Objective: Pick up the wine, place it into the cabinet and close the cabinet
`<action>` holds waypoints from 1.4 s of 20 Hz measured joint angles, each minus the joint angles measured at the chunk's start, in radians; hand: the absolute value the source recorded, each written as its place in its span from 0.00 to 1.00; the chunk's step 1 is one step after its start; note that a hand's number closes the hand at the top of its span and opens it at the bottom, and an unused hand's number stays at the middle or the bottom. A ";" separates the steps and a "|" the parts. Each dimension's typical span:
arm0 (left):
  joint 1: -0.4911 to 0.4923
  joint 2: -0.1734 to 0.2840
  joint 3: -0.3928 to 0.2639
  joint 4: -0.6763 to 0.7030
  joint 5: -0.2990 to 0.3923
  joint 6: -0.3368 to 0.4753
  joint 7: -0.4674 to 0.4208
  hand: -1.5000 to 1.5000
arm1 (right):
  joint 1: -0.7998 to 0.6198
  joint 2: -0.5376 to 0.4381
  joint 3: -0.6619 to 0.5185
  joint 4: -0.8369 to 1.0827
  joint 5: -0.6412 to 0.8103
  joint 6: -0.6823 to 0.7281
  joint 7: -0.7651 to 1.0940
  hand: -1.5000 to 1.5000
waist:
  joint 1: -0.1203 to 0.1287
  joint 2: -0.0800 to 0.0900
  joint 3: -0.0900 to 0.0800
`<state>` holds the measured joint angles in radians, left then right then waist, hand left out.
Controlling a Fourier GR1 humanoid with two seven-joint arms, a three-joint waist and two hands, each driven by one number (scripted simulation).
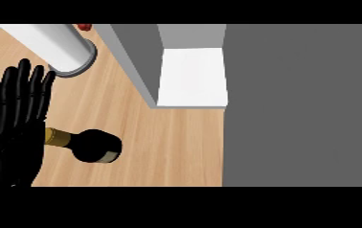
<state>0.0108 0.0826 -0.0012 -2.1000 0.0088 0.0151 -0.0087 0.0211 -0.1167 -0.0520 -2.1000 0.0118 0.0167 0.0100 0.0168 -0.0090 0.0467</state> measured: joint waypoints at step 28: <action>0.497 0.643 0.142 -0.255 1.201 -0.855 0.023 0.00 | 0.089 -0.003 0.177 -0.331 -0.170 0.071 0.335 0.00 | -0.001 0.004 -0.047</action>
<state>0.5081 0.7255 0.1406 -2.3548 1.2096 -0.8398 0.0141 0.1102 -0.1200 0.1248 -2.4309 -0.1578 0.0881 0.3448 0.0158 -0.0050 -0.0003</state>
